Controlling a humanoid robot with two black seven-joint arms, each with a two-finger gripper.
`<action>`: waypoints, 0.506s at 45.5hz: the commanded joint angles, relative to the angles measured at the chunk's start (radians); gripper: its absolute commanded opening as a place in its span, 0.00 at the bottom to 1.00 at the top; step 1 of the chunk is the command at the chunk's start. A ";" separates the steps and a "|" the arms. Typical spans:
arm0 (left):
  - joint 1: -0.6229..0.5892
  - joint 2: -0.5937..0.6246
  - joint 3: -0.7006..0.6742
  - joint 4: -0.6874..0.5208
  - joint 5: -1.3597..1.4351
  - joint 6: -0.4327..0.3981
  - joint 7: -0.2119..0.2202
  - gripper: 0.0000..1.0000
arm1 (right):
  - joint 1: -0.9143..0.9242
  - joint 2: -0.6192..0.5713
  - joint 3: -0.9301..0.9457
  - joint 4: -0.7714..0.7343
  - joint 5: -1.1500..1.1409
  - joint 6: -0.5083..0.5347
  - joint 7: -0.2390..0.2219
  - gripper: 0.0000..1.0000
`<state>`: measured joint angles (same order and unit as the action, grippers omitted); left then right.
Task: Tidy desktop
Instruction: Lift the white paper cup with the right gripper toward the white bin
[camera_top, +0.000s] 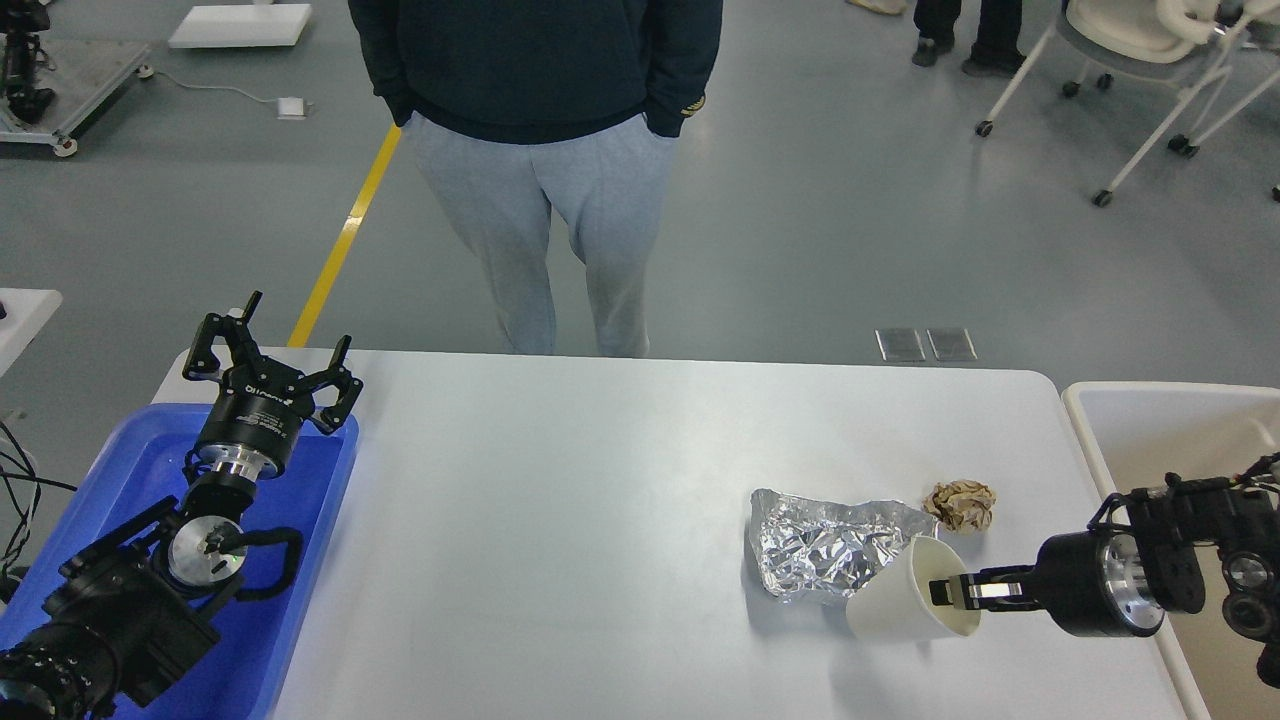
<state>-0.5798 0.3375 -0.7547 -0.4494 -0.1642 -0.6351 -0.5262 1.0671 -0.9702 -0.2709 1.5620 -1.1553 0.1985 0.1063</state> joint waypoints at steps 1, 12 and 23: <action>0.000 0.000 0.000 0.000 0.000 0.000 0.000 1.00 | 0.122 -0.097 0.036 0.007 0.046 0.128 0.023 0.00; 0.000 0.000 0.000 0.000 0.000 0.000 0.000 1.00 | 0.159 -0.188 0.174 0.019 0.048 0.300 0.023 0.00; 0.000 0.000 0.000 0.000 0.000 0.000 0.000 1.00 | 0.228 -0.269 0.300 0.016 0.049 0.457 0.021 0.00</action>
<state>-0.5798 0.3374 -0.7547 -0.4494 -0.1641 -0.6351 -0.5261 1.2266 -1.1547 -0.0830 1.5772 -1.1115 0.5056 0.1265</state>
